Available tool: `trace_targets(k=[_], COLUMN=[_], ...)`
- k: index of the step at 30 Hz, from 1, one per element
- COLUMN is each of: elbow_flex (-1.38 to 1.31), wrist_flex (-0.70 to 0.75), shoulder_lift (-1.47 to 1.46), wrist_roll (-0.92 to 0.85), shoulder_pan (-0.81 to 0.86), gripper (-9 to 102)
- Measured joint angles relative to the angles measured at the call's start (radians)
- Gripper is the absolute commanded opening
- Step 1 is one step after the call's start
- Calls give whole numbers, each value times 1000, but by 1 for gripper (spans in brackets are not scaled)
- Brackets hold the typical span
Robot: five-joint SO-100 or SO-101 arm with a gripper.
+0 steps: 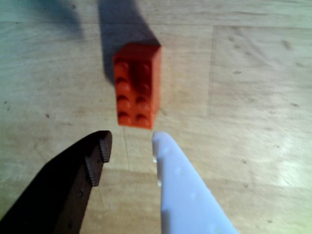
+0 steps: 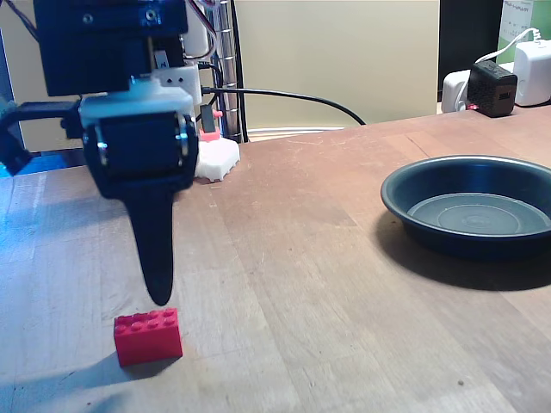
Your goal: Grasp a lego block and put it in the bin.
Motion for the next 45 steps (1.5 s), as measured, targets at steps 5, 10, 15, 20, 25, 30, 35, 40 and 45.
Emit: trace_targets(k=[5, 10, 15, 20, 25, 30, 35, 40, 45], elbow_flex=[-8, -8, -8, -8, -3, 21, 25, 25, 25], wrist_flex=[0, 0, 0, 0, 0, -2, -2, -2, -3], shoulder_lift=[-6, -11, -15, -15, -20, -20, -20, -20, -95], wrist_roll=[-78, -140, -158, -158, -158, -158, -158, -158, -158], shoulder_pan=[14, 49, 41, 55, 49, 44, 44, 44, 41], gripper=[17, 15, 15, 15, 15, 15, 16, 15, 15])
